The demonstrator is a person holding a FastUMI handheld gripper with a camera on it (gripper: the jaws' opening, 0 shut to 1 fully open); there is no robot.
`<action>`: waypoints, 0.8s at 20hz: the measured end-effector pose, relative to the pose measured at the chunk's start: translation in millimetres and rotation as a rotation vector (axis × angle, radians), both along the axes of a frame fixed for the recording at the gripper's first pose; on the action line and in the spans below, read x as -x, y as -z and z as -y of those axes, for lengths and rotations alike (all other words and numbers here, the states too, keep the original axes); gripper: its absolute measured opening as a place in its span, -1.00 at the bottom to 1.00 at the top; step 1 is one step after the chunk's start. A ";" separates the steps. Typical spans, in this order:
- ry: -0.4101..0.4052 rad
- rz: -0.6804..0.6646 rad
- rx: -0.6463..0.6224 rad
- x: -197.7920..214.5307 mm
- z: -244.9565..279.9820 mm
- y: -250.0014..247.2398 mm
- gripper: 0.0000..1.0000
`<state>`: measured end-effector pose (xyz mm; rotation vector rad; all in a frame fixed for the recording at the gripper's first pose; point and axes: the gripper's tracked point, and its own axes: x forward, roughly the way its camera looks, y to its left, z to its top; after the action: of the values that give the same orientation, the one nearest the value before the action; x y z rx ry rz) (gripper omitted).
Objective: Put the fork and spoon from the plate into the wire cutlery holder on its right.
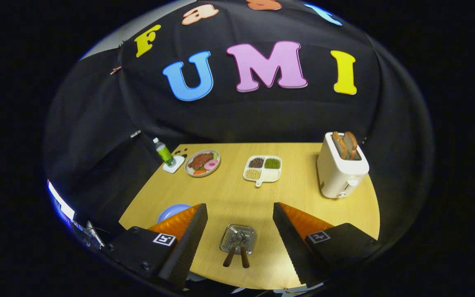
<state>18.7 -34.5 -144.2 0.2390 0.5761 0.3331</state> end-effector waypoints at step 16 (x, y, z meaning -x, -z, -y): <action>0.017 0.443 0.032 22.7 82.5 -107.6 0.97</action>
<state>-4.0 -116.9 -36.6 0.1328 0.1417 0.3475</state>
